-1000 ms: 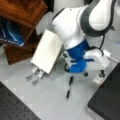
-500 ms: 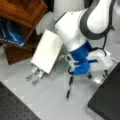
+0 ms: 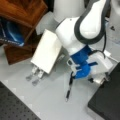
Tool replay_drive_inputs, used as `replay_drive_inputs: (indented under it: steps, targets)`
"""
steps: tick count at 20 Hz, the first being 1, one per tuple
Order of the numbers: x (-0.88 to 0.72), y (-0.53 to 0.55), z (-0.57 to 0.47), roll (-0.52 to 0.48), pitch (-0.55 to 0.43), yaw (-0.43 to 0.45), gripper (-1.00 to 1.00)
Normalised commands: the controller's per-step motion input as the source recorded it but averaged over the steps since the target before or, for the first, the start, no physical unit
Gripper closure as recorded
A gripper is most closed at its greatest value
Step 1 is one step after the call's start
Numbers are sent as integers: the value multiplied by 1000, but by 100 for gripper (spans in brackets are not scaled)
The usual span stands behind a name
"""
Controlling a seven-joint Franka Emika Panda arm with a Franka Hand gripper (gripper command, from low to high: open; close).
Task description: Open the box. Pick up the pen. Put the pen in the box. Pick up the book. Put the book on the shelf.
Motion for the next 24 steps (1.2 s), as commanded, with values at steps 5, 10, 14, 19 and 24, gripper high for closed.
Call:
replay_drive_inputs:
  steps: [5, 10, 14, 19, 24]
  targets:
    - [56, 40, -59, 238, -61, -7, -100]
    - [66, 5, -105, 217, -78, 9, -100]
    - [82, -4, -113, 214, -90, 12, -100]
    - [83, -31, -90, 205, -66, 11, -100]
    - [93, -69, -81, 198, -54, 15, -100]
